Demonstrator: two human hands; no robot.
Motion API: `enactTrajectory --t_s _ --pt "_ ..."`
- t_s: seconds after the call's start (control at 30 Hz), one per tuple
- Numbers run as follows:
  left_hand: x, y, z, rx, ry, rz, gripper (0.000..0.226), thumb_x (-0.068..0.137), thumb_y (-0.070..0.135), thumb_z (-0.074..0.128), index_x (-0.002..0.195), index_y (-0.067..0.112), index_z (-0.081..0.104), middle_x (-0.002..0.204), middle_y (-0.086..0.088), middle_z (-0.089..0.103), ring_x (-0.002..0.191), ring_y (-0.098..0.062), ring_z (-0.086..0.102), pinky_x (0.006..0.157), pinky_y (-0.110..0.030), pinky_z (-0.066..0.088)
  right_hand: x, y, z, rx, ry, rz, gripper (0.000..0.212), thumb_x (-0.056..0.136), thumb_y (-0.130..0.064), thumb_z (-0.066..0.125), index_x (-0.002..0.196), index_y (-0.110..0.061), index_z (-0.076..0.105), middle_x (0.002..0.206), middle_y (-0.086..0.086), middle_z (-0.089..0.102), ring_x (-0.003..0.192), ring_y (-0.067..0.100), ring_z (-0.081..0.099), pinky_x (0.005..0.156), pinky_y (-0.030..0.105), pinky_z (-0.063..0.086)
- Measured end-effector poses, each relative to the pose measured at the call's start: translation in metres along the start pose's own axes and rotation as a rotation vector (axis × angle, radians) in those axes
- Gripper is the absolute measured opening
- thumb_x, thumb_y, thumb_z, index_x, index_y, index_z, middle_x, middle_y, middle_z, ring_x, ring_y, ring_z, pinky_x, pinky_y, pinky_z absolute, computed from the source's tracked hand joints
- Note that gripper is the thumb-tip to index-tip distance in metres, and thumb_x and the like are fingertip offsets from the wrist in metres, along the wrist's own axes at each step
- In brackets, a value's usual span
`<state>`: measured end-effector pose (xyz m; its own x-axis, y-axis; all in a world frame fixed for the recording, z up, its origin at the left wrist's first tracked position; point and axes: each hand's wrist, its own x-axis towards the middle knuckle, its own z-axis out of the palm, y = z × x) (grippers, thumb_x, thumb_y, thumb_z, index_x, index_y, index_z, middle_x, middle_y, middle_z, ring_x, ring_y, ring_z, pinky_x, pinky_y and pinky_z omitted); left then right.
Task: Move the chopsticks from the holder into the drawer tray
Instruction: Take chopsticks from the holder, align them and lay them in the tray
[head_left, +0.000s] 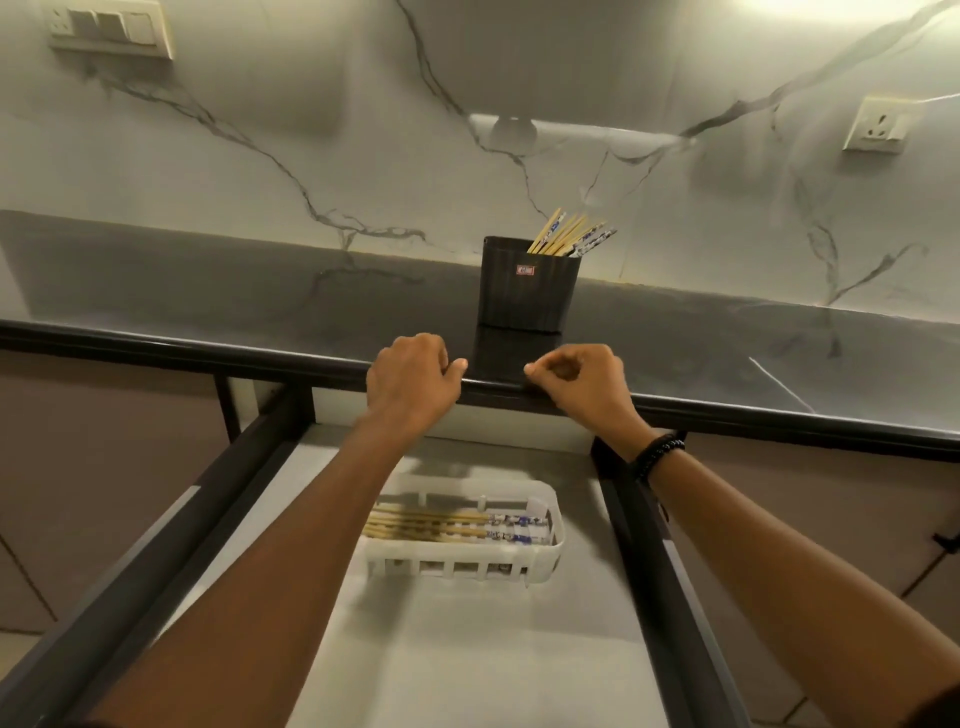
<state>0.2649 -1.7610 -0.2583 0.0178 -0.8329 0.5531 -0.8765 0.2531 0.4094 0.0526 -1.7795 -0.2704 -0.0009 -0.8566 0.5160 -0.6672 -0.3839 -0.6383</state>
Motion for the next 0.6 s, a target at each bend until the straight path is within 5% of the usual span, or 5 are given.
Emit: enactTrajectory --t_s 0.2,0.37,0.5,0.6 --pt "0.042 0.006 0.007 0.2 -0.247 -0.046 0.041 0.088 0.055 0.06 0.082 0.015 0.052 0.08 -0.003 0.057 0.083 -0.022 0.059 0.069 -0.033 0.044 0.079 0.006 -0.028 0.093 0.242 0.17 0.025 0.083 -0.034 0.076 0.097 -0.012 0.073 0.084 0.001 0.073 0.08 0.014 0.07 0.082 0.034 0.06" --pt "0.07 0.014 0.009 0.395 -0.395 0.017 0.049 0.082 0.059 0.064 0.093 0.013 0.053 0.086 -0.003 0.057 0.078 -0.018 0.053 0.067 -0.03 0.041 0.141 0.022 -0.035 0.229 0.238 0.372 0.047 0.082 -0.041 0.075 0.117 -0.012 0.064 0.099 0.0 0.069 0.096 0.019 0.067 0.093 0.039 0.056" --pt "0.085 0.01 0.008 0.408 -0.481 0.037 0.052 0.078 0.061 0.067 0.092 0.015 0.047 0.087 -0.002 0.055 0.08 -0.018 0.053 0.068 -0.03 0.044 0.176 0.027 -0.033 0.356 0.159 0.433 0.04 0.086 -0.04 0.07 0.112 -0.012 0.06 0.091 -0.004 0.057 0.073 0.006 0.049 0.087 0.033 0.054" --pt "0.093 0.009 0.008 0.417 -0.516 0.057 0.055 0.075 0.063 0.069 0.092 0.015 0.046 0.084 0.0 0.053 0.081 -0.018 0.053 0.069 -0.03 0.044 0.193 0.021 -0.034 0.468 0.182 0.452 0.026 0.094 -0.023 0.065 0.113 -0.005 0.063 0.106 0.002 0.067 0.094 0.012 0.062 0.094 0.031 0.053"
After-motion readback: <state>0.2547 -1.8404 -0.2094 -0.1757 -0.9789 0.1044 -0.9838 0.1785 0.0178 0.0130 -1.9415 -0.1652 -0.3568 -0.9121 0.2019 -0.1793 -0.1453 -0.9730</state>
